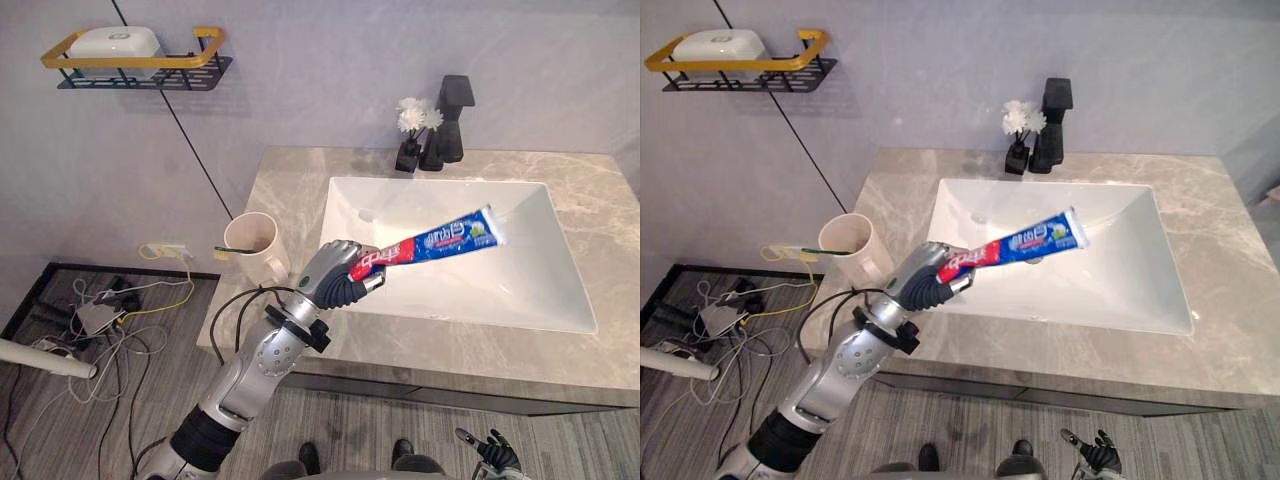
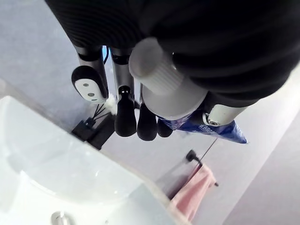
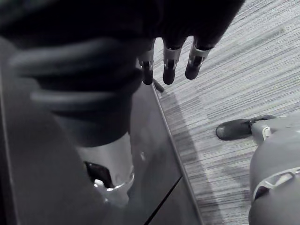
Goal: Organize washtable
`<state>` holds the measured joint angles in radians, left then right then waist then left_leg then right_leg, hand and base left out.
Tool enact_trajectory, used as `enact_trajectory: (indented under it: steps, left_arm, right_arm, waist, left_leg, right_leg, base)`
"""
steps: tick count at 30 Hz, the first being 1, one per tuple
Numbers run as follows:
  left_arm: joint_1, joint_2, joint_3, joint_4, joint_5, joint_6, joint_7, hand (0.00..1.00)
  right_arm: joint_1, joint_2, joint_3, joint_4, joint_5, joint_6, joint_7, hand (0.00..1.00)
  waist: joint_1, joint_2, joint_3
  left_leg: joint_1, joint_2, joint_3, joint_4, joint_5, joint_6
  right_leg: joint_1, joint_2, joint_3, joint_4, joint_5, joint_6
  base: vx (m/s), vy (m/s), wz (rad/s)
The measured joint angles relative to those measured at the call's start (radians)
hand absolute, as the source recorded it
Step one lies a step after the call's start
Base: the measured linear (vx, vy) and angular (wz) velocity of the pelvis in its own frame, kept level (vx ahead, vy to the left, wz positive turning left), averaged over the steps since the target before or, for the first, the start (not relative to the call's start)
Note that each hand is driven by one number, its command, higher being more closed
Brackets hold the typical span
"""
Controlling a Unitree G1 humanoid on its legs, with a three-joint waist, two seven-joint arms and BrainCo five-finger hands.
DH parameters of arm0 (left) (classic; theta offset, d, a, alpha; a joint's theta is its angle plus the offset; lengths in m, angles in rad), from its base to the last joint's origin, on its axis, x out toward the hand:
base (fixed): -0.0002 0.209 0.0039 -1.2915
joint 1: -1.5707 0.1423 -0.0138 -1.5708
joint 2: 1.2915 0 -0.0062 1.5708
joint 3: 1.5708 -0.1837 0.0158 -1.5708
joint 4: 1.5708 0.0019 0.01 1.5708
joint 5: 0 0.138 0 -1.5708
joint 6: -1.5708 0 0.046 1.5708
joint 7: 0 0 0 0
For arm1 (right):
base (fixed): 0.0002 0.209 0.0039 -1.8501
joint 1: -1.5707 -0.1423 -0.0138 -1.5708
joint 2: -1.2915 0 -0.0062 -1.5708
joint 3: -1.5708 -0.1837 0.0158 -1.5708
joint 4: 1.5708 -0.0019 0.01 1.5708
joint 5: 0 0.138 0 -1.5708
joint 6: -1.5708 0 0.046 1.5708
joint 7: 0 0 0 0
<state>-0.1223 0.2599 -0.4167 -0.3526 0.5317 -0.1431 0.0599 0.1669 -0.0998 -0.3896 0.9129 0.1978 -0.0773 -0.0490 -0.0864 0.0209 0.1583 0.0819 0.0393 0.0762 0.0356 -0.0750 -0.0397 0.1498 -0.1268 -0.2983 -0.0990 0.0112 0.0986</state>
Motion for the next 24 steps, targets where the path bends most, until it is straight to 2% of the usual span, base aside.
enact_trajectory:
  steps: [3, 7, 10, 19, 24]
  left_arm:
    - [0.051, -0.024, 0.037, -0.051, -0.022, -0.014, 0.013, 1.0]
    - [0.111, -0.03, 0.064, -0.088, -0.05, -0.021, 0.033, 1.0]
    - [0.138, -0.061, 0.108, -0.105, -0.061, -0.021, 0.039, 1.0]
    - [0.169, -0.095, 0.164, -0.156, -0.089, -0.038, 0.056, 1.0]
    - [0.172, -0.096, 0.191, -0.156, -0.089, -0.039, 0.048, 1.0]
  right_arm:
    - [0.028, 0.013, -0.016, -0.061, 0.0, -0.009, -0.005, 0.0]
    - [0.048, 0.017, -0.042, -0.086, 0.001, -0.016, -0.013, 0.0]
    - [0.063, 0.022, -0.066, -0.187, 0.001, -0.016, -0.014, 0.0]
    - [0.103, 0.004, -0.235, -0.604, -0.012, -0.015, -0.037, 0.0]
    - [0.145, -0.049, -0.403, -0.854, -0.022, -0.009, -0.04, 0.0]
  waist:
    - [0.017, -0.001, -0.007]
    - [0.018, -0.012, -0.032]
    - [0.016, -0.019, -0.036]
    - [0.015, -0.039, -0.053]
    - [0.001, -0.058, -0.06]
  left_leg:
    - [0.001, 0.004, 0.028, 0.0, -0.008, 0.001]
    - [0.003, 0.006, 0.049, 0.0, -0.013, 0.0]
    - [0.005, 0.009, 0.066, 0.002, -0.015, 0.0]
    - [0.03, 0.013, 0.126, 0.017, -0.043, 0.006]
    - [0.028, 0.013, 0.131, 0.025, -0.053, 0.005]
  right_leg:
    - [-0.016, 0.002, 0.026, 0.0, 0.006, 0.0]
    - [-0.026, 0.004, 0.052, 0.001, 0.007, 0.001]
    - [-0.033, 0.005, 0.065, 0.015, 0.007, 0.001]
    - [-0.05, 0.007, 0.133, 0.03, 0.009, 0.005]
    - [-0.052, 0.009, 0.138, 0.029, 0.009, 0.006]
  base:
    - [-0.03, 0.016, -0.29]
    - [-0.01, 0.011, -0.18]
    - [0.0, 0.005, -0.18]
    - [-0.03, 0.014, -0.21]
    - [0.01, 0.002, -0.03]
